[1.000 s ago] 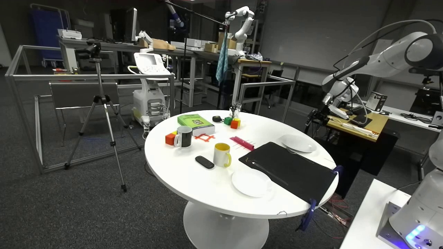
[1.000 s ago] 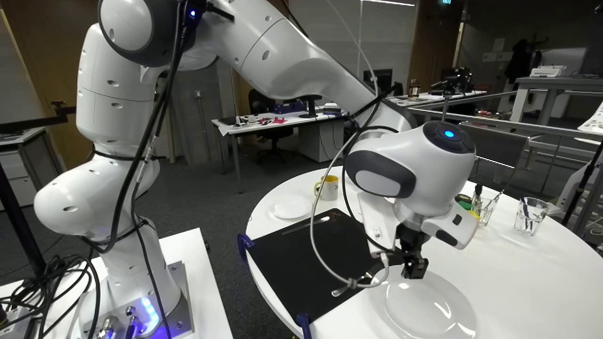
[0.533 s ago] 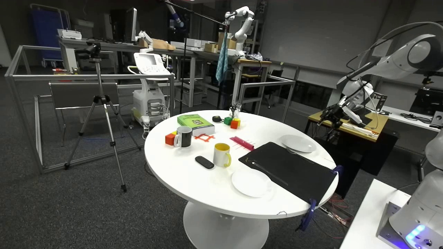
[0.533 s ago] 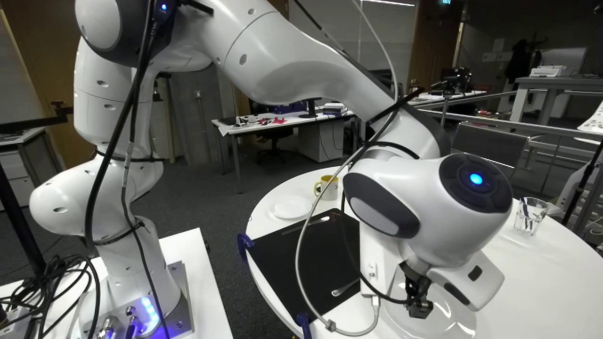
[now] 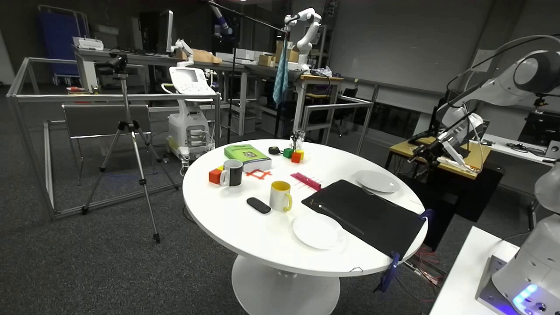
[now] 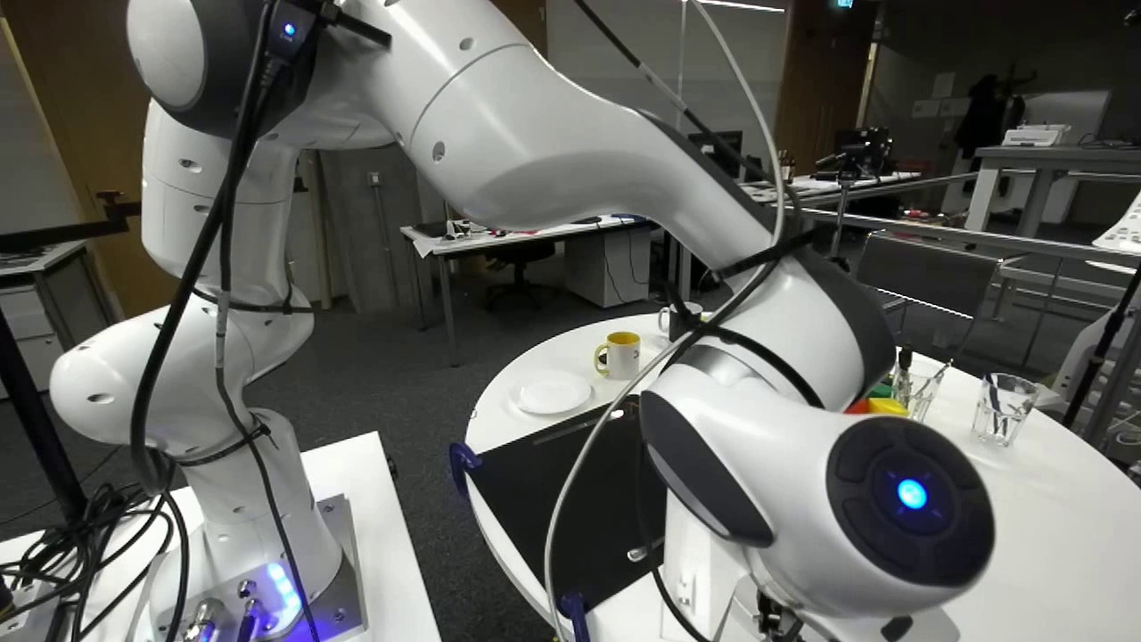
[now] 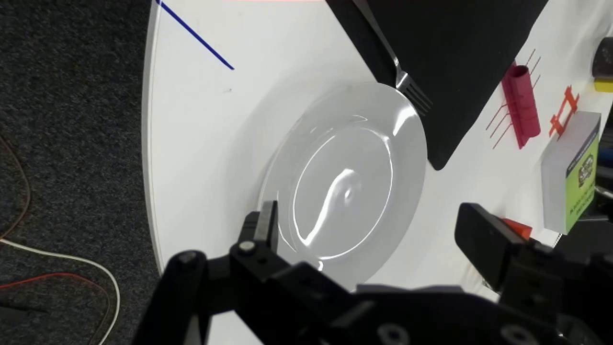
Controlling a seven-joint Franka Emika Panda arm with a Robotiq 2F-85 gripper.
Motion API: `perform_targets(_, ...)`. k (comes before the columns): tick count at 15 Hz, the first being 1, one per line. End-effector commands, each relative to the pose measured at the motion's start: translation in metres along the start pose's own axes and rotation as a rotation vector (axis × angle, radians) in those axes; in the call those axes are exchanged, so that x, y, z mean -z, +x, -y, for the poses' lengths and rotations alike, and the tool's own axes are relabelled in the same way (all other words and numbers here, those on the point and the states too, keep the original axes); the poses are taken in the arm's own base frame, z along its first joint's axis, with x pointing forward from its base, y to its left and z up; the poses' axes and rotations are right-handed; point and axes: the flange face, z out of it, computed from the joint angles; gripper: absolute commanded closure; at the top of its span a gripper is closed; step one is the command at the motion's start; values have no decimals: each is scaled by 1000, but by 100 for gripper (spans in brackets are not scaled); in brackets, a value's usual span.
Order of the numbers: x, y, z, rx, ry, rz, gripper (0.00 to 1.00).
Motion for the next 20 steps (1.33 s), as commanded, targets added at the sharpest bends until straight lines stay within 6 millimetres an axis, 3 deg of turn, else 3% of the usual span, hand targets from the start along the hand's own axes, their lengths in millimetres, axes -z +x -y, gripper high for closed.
perform_targets(1,-4,0,-17,4,58,6,0)
perform_targets(11,-27,2,-41,-11,126,3,0)
perform_targets(20,-46,-4,-37,5,96,53,0)
